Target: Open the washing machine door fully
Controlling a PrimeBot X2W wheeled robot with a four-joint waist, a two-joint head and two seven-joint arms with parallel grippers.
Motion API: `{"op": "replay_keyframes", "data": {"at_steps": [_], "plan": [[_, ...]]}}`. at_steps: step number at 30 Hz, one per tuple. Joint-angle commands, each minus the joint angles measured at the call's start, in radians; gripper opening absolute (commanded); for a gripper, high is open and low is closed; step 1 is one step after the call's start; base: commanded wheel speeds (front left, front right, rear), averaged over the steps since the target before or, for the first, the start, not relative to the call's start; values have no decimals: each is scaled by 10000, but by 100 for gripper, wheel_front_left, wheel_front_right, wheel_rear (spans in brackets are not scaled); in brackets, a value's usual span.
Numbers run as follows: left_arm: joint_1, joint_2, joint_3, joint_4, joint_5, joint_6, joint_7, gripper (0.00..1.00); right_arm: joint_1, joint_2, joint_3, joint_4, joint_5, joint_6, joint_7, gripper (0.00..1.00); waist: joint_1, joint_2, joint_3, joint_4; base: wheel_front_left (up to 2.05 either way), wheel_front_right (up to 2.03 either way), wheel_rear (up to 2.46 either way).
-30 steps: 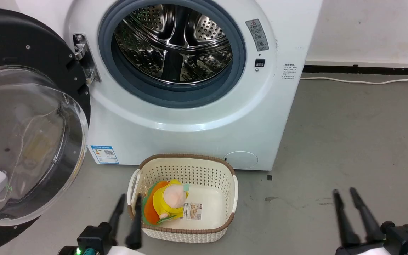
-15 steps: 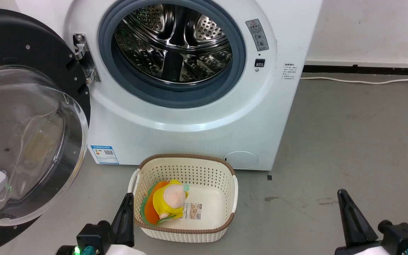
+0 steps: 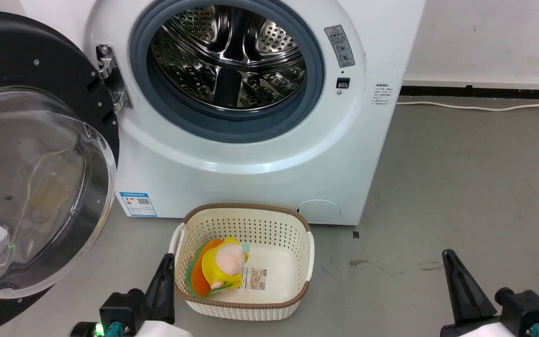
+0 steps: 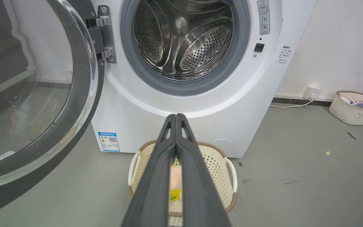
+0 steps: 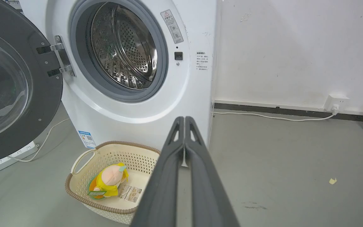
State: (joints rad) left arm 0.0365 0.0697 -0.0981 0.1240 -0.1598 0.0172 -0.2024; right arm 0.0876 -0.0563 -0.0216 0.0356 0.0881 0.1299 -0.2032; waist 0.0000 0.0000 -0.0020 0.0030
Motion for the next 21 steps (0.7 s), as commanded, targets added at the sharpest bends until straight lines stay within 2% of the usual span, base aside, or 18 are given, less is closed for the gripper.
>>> {"op": "replay_keyframes", "data": {"at_steps": [1,21], "plan": [[-81,-42,53,-81,86,-26,48,0,-141,14,18,-46,-32,2,42,0,0,0,0,0,0,0,0],[-140,-74,245,-320,399,-56,456,0,-293,23,59,-110,-208,3,453,0,0,0,5,-6,0,0,0]]}}
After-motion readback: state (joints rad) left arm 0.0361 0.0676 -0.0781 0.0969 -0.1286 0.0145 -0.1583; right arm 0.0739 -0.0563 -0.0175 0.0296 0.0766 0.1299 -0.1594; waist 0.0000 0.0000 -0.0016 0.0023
